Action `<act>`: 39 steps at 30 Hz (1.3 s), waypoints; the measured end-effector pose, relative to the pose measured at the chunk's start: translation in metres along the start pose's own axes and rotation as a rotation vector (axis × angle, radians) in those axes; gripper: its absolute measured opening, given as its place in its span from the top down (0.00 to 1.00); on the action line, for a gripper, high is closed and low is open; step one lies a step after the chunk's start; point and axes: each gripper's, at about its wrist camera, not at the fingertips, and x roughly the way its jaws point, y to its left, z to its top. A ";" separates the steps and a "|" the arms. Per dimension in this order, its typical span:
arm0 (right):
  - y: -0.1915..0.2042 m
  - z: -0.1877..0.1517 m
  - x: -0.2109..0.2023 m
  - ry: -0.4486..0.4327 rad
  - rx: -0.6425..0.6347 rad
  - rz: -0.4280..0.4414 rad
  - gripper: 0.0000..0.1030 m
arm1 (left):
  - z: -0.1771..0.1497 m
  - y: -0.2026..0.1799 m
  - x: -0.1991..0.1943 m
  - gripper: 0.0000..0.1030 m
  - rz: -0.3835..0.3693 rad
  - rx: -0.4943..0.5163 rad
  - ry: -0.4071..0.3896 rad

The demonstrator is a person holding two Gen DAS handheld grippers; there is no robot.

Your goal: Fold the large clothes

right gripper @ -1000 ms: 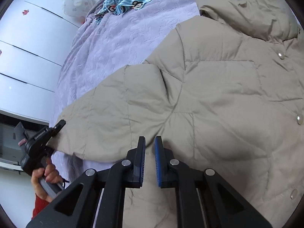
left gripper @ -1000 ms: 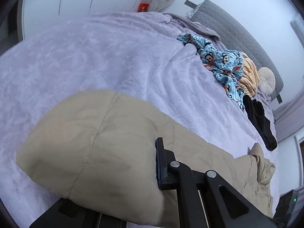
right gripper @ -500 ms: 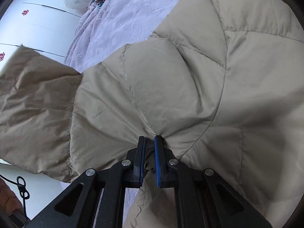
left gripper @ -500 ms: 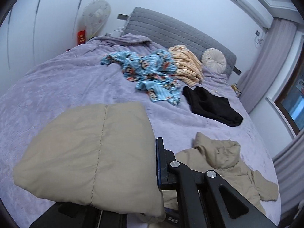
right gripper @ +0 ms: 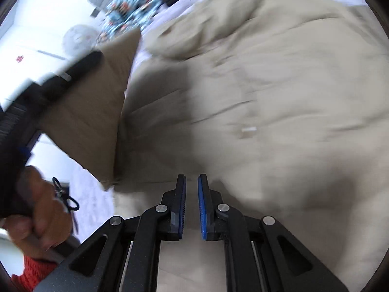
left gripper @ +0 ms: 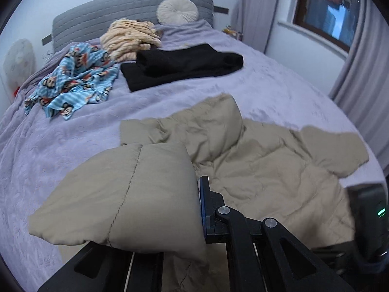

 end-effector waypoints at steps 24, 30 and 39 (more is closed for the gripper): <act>-0.027 0.028 -0.058 -0.094 -0.193 -0.147 0.26 | -0.068 0.072 -0.060 0.02 0.044 -0.232 0.038; 0.068 0.012 -0.024 -0.127 -0.592 -0.258 0.16 | -0.108 0.210 -0.045 0.02 -0.001 -0.690 0.069; 0.149 -0.014 0.048 -0.182 -1.034 -0.483 0.16 | -0.132 0.272 0.030 0.51 -0.292 -0.981 0.103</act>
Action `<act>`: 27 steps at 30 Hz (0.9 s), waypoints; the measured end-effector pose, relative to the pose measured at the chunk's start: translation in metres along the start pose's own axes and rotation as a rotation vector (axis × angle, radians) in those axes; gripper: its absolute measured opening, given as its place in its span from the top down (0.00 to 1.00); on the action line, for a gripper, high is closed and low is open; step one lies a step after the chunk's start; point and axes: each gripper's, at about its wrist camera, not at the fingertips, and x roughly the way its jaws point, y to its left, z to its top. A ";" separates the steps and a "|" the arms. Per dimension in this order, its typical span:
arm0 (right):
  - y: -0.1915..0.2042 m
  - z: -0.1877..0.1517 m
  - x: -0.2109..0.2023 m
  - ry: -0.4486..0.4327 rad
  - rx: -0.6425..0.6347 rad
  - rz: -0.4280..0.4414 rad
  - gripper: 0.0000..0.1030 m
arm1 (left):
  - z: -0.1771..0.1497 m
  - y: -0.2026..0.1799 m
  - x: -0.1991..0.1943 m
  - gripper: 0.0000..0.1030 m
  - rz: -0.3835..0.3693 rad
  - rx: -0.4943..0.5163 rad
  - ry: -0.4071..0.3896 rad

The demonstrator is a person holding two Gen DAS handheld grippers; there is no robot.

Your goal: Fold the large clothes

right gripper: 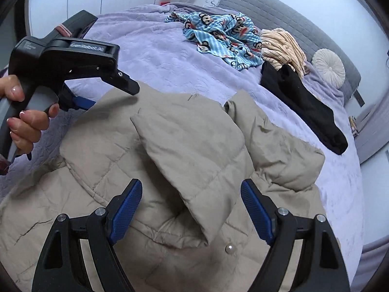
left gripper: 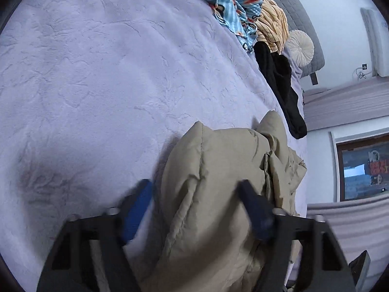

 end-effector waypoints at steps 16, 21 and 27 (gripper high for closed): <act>-0.152 -0.143 0.038 0.121 1.096 0.239 0.95 | -0.023 -0.075 0.028 0.82 0.469 0.543 -0.142; -0.160 -0.168 0.049 0.117 1.198 0.324 0.95 | -0.019 -0.080 0.017 0.75 0.533 0.519 -0.180; -0.170 -0.184 0.022 0.174 1.217 0.333 0.78 | -0.019 -0.085 -0.042 0.53 0.600 0.486 -0.296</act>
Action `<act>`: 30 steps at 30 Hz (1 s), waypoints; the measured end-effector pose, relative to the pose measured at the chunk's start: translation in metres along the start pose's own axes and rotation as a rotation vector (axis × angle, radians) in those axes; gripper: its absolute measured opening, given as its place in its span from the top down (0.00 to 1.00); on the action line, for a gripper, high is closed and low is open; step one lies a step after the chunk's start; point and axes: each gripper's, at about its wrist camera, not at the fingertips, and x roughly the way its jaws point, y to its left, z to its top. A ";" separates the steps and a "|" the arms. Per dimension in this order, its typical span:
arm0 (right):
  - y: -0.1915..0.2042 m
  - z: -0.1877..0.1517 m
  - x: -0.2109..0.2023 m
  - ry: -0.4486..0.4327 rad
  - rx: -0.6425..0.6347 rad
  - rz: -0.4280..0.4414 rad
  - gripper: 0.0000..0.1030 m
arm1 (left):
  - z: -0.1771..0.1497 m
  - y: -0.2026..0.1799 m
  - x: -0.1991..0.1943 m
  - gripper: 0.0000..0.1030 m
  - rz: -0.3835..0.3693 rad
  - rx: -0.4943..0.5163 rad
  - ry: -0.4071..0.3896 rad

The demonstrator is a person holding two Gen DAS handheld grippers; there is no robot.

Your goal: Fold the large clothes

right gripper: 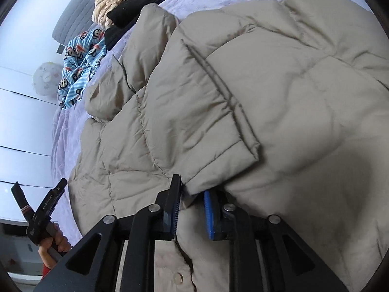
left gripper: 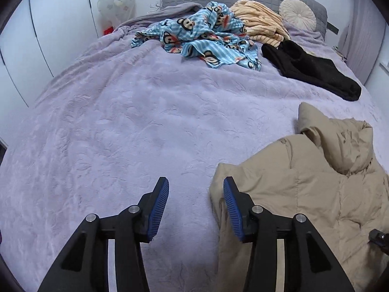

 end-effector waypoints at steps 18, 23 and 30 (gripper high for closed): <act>0.055 0.062 0.043 -0.022 -0.457 -0.053 0.93 | -0.083 -0.030 0.033 0.41 -0.055 -0.019 0.152; 0.020 0.066 0.022 -0.091 -0.354 -0.099 1.00 | -0.080 -0.037 0.032 0.41 -0.030 0.020 0.153; -0.014 0.070 -0.019 -0.106 -0.239 -0.157 0.96 | -0.062 -0.053 -0.009 0.41 -0.019 0.056 0.135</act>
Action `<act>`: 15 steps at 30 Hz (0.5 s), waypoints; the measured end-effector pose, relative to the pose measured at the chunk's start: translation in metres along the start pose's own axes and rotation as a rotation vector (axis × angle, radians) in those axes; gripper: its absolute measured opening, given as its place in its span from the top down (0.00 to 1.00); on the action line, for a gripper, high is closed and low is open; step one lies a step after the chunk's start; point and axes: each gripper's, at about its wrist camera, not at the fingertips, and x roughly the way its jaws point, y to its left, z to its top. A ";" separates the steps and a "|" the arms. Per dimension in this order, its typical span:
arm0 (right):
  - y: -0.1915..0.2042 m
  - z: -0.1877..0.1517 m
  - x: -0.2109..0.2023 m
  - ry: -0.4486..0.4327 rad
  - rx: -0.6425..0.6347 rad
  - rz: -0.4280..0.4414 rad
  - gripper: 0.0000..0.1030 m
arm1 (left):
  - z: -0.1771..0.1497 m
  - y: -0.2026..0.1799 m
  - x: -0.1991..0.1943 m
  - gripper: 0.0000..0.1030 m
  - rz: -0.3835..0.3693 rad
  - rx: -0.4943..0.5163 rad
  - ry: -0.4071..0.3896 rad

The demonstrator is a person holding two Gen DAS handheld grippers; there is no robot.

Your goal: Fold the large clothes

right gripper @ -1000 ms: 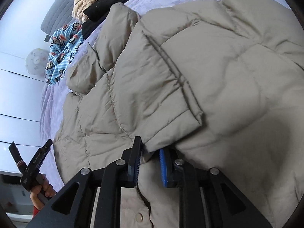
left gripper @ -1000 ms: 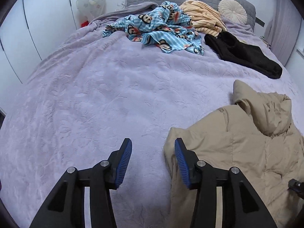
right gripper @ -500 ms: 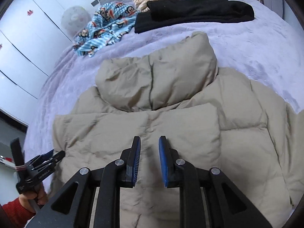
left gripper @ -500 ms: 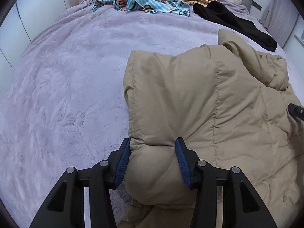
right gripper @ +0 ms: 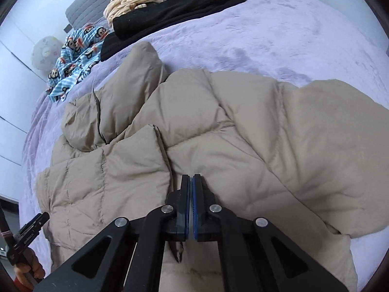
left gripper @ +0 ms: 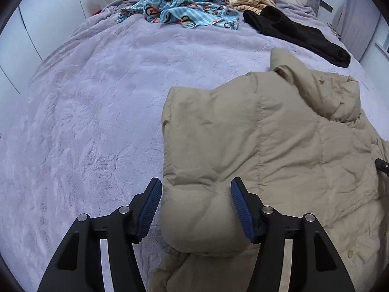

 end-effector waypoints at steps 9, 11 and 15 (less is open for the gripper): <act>-0.040 -0.062 -0.044 0.079 0.181 0.121 0.95 | -0.006 -0.073 -0.039 0.41 -0.085 0.112 0.021; -0.046 -0.070 -0.046 0.088 0.198 0.114 0.95 | -0.008 -0.094 -0.040 0.41 -0.107 0.144 0.027; -0.070 -0.078 -0.059 0.078 0.248 0.106 0.95 | -0.016 -0.131 -0.045 0.00 -0.147 0.168 0.034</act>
